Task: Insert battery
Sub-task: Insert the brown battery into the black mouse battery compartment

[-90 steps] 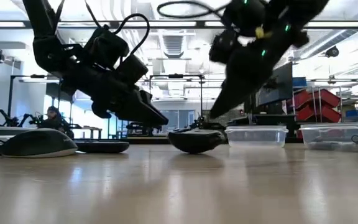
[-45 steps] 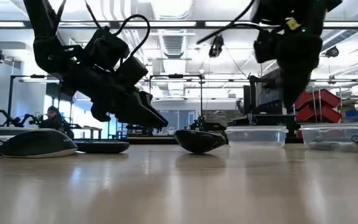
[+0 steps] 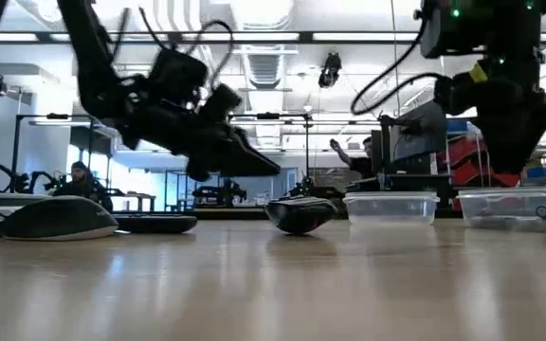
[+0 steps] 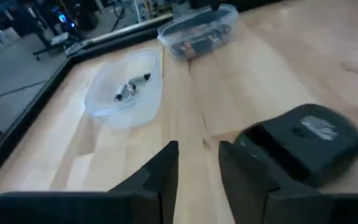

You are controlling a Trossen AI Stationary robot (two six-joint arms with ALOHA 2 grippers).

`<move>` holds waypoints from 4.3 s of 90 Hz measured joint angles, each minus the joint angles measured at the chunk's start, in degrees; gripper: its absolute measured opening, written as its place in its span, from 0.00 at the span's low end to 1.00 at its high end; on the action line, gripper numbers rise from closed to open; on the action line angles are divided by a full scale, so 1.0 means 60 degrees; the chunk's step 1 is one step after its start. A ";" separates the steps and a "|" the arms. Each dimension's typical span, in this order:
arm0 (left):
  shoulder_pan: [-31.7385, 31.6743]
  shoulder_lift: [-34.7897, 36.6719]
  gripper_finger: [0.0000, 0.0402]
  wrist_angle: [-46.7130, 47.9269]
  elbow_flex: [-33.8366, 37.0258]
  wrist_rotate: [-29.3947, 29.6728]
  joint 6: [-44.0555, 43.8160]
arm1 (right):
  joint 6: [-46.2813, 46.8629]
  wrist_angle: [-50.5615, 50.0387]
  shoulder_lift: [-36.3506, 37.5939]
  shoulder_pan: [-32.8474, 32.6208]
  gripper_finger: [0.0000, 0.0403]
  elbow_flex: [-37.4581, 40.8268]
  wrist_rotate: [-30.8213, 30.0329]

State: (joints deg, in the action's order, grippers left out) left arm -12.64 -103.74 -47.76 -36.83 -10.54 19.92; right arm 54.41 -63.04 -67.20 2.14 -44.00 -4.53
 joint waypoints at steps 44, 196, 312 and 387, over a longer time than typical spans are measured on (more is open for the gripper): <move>0.0120 -0.1033 0.19 0.4306 -0.2032 -0.0091 -0.0027 | -0.0278 0.1361 -0.0209 0.1353 0.33 0.1328 -0.0253; 0.0160 -0.0696 0.19 0.5131 -0.1893 -0.0077 -0.0788 | -0.0852 0.3813 -0.0182 0.1390 0.30 0.3062 -0.0313; 0.0244 0.1260 0.19 0.5338 -0.0399 -0.0164 -0.1361 | -0.1248 0.3257 0.0564 0.1376 0.21 0.2398 -0.0247; 0.0275 0.1216 0.19 0.5038 -0.0199 -0.0175 -0.1475 | -0.1768 0.4506 -0.0862 0.1385 0.05 0.2625 -0.1513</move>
State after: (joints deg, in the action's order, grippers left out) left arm -10.99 -96.44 -17.53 -38.02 -11.60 11.07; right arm 43.81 -36.00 -72.37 10.45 -28.25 -13.61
